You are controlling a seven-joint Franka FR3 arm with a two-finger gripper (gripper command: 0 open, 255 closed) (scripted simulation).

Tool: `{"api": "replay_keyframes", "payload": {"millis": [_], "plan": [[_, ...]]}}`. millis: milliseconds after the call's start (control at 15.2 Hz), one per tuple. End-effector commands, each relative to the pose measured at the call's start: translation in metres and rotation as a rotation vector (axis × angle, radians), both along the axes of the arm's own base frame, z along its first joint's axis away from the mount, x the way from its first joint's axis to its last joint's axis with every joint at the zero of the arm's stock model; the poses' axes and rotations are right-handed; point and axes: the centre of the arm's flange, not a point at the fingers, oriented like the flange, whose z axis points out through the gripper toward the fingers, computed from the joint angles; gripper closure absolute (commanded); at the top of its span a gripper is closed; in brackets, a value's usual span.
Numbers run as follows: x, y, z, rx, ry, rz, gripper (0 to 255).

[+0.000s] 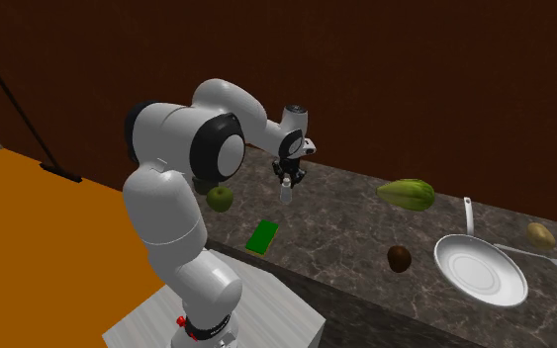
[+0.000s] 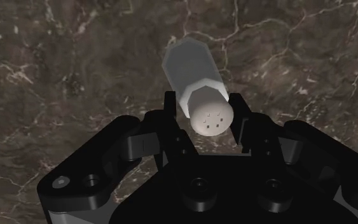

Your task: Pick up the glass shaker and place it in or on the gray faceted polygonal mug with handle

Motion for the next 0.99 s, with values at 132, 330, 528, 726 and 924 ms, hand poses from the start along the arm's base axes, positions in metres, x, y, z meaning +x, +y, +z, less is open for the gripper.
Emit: {"api": "replay_keyframes", "payload": {"millis": [132,330,528,726,924], "plan": [[0.0,0.0,0.0,0.0,0.001,0.0,255],[0.0,0.0,0.01,0.0,0.001,0.0,255],[0.0,0.0,0.026,0.0,0.001,0.0,255],[0.0,0.0,0.042,0.0,0.001,0.0,255],[0.0,0.0,0.058,0.0,0.001,0.0,255]]}}
